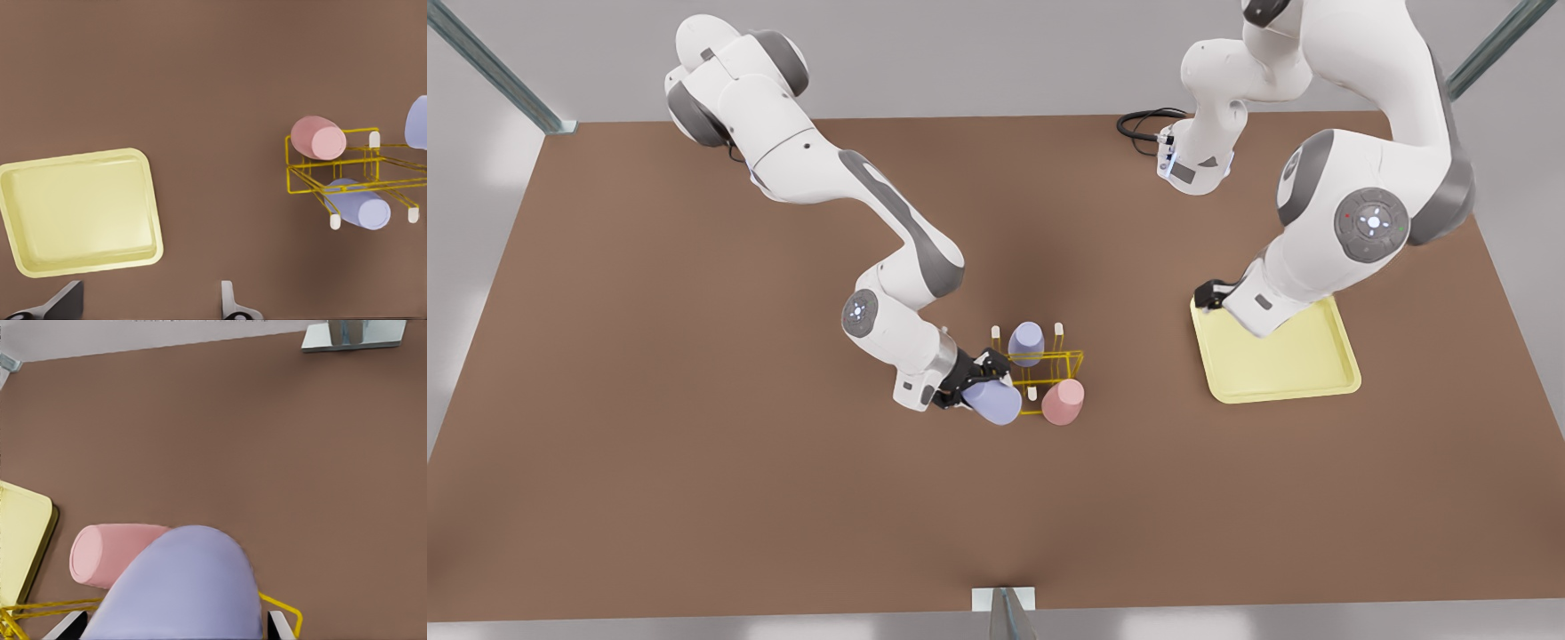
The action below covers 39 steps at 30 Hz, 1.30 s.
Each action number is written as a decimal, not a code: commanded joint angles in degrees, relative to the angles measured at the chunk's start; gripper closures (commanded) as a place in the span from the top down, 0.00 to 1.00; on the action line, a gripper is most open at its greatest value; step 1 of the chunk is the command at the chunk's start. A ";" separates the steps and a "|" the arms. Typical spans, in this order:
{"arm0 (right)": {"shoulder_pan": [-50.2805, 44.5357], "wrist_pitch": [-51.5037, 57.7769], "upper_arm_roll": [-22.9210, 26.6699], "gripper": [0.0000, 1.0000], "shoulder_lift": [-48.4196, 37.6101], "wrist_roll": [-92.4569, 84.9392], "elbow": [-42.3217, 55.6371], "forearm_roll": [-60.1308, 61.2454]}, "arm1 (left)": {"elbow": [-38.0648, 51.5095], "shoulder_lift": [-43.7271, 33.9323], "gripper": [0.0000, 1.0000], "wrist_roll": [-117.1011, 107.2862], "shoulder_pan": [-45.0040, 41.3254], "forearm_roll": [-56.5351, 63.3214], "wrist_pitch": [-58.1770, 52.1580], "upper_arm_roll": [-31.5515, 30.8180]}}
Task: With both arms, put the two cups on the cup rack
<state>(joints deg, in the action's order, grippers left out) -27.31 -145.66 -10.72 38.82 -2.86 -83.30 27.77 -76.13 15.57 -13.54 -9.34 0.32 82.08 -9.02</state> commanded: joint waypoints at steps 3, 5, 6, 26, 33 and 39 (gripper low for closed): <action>0.06 0.55 -0.18 1.00 0.03 -0.05 0.50 0.18 | 0.37 1.13 1.00 -19.42 -4.72 -0.06 0.71 -0.82; 0.06 0.55 -0.27 1.00 -0.06 -0.05 0.51 0.18 | 0.28 1.04 1.00 -19.24 -4.54 -0.15 0.36 -0.74; 0.24 0.55 -0.45 1.00 0.03 -0.05 0.51 0.18 | 0.37 1.04 1.00 -19.24 -4.54 -0.15 0.36 -0.74; 14.83 60.04 22.49 1.00 -10.25 4.09 11.92 -26.54 | 0.37 1.13 1.00 -16.25 -3.58 -0.15 -0.34 -0.56; 20.80 66.73 17.92 1.00 -29.41 4.44 3.67 -29.88 | 0.72 1.92 1.00 -14.42 -2.52 -0.15 -2.01 -0.73; 22.13 66.82 17.92 1.00 -30.56 3.65 2.18 -30.05 | 1.51 2.80 1.00 -12.39 -3.14 0.11 -5.62 -0.47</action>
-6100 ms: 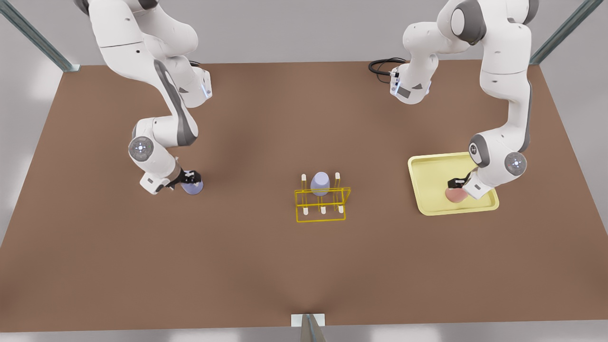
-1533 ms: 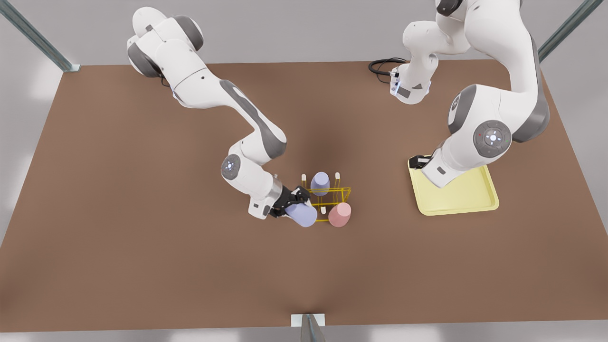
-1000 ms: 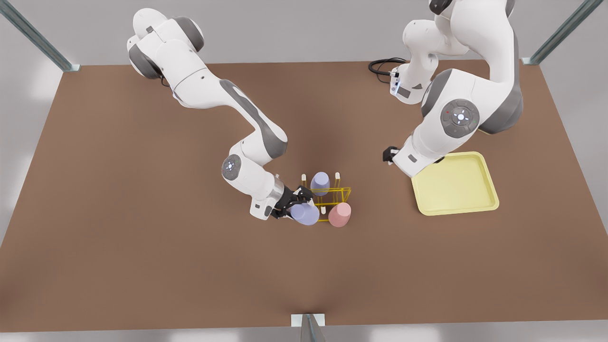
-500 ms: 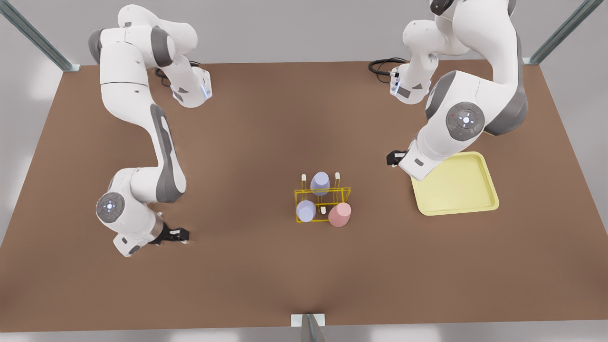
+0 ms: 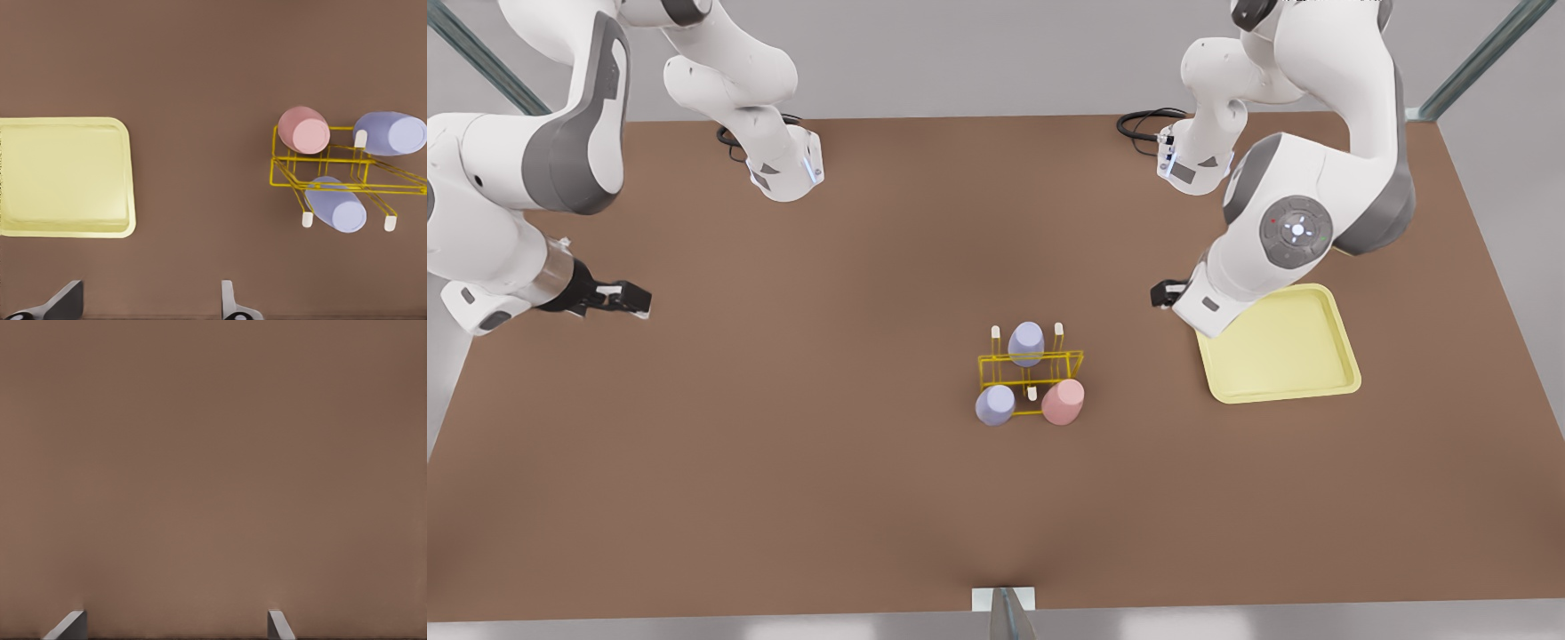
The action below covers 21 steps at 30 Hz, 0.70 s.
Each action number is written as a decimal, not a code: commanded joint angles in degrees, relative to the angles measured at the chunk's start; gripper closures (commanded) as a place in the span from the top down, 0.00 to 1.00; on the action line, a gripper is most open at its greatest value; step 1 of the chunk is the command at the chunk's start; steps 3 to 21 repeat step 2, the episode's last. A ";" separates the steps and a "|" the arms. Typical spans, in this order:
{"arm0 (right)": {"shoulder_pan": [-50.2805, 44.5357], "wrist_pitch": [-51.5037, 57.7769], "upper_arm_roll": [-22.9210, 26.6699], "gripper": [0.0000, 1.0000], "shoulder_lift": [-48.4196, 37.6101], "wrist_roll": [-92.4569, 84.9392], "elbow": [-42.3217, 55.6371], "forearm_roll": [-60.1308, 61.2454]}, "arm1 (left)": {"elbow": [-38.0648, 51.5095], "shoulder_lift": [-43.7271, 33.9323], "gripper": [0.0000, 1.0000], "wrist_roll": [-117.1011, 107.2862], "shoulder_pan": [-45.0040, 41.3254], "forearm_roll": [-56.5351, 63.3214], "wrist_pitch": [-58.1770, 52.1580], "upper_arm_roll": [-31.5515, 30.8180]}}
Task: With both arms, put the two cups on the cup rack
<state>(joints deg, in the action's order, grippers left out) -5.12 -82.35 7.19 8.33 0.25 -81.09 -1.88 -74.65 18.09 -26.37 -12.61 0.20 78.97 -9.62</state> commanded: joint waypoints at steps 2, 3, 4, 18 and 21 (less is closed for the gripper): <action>0.02 3.69 -0.07 1.00 -0.15 0.46 -0.04 -0.23 | 0.11 1.42 1.00 0.88 1.27 0.42 -0.74 0.48; 0.02 3.69 -0.07 1.00 -0.15 0.46 -0.04 -0.23 | 0.11 1.42 1.00 0.88 1.27 0.42 -0.74 0.48; 0.02 3.69 -0.07 1.00 -0.15 0.46 -0.04 -0.23 | 0.11 1.42 1.00 0.88 1.27 0.42 -0.74 0.48; 0.02 3.69 -0.07 1.00 -0.15 0.46 -0.04 -0.23 | 0.11 1.42 1.00 0.88 1.27 0.42 -0.74 0.48; 0.02 3.69 -0.07 1.00 -0.15 0.46 -0.04 -0.23 | 0.11 1.42 1.00 0.88 1.27 0.42 -0.74 0.48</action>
